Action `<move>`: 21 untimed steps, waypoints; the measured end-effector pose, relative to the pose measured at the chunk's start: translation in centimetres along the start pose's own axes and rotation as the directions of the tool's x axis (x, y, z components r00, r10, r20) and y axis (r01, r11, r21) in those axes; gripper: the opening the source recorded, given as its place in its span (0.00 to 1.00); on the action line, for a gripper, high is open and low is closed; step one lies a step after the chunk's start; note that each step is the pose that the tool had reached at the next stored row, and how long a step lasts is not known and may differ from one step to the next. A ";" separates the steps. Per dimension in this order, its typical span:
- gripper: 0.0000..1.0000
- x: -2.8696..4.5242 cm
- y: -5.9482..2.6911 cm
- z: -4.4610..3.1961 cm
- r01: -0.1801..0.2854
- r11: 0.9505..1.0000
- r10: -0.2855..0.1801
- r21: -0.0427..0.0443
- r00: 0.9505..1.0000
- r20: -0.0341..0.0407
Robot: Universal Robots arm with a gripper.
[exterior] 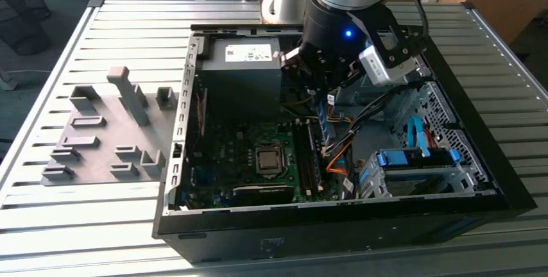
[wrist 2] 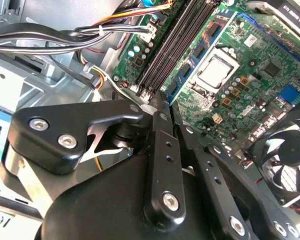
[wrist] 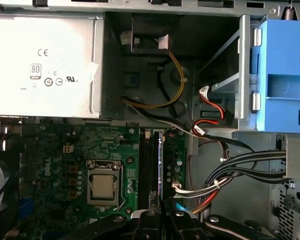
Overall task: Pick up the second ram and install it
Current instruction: 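Insert the second ram into the second slot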
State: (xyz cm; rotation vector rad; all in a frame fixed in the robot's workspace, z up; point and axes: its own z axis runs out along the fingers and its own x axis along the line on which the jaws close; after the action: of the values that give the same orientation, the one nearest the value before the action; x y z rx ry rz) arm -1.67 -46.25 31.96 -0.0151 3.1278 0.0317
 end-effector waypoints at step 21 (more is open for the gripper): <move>0.14 0.01 -0.11 1.01 0.000 1.000 0.000 0.000 1.000 0.000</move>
State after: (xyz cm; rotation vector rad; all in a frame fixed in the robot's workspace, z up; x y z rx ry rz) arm -1.67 -46.34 30.95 -0.0152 3.1278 0.0316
